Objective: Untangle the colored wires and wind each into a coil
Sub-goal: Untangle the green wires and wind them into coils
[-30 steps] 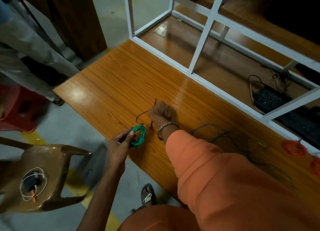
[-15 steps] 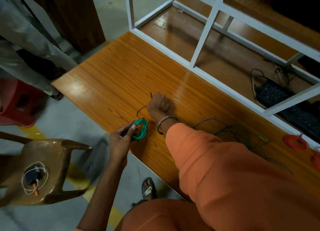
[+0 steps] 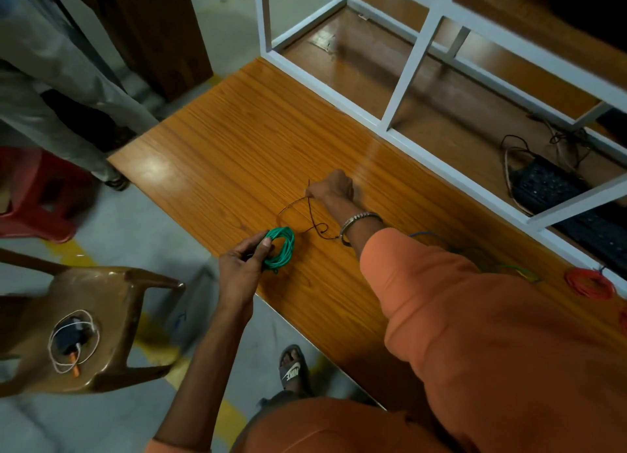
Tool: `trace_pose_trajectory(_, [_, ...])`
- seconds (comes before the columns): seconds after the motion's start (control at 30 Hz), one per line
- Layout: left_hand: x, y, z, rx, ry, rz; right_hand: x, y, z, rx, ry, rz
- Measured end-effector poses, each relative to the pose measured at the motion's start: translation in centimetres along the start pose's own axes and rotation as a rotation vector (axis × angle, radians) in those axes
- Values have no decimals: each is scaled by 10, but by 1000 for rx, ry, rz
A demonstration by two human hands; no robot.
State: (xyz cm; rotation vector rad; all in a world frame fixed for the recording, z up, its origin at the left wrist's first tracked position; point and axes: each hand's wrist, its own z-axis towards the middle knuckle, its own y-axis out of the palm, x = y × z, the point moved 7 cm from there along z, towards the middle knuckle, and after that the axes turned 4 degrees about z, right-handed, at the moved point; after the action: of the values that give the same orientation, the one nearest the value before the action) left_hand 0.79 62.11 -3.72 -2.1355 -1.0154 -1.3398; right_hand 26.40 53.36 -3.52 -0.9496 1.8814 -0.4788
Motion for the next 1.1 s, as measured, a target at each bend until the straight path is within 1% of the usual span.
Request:
trace_pose_trajectory(0.17, [2, -2, 2, 4, 12, 24, -3, 10, 10, -18, -4, -18])
trace_pose_trajectory(0.3, [2, -2, 6, -5, -8, 35, 8, 35, 51, -66, 57, -11])
trace_pose_trajectory(0.4, [3, 3, 7, -26, -12, 36, 0, 17, 24, -141, 100, 105])
trace_pose_trajectory(0.5, [1, 6, 8, -39, -20, 39, 5, 10, 16, -223, 164, 228])
trace_pose_trajectory(0.6, [-4, 8, 9, -42, -40, 44, 5, 2, 9, -257, 164, 361])
trace_pose_trajectory(0.7, [-7, 12, 9, -56, -46, 61, 12, 4, 14, -285, 209, 384])
trace_pose_trajectory(0.9, [1, 32, 11, -101, -26, 60, 25, -17, 24, -281, 312, 419])
trace_pose_trajectory(1.03, [13, 55, 13, -132, -8, 54, 20, -51, 20, -311, 303, 544])
trace_pose_trajectory(1.1, [21, 69, 13, -140, 13, 44, 22, -73, 13, -274, 278, 602])
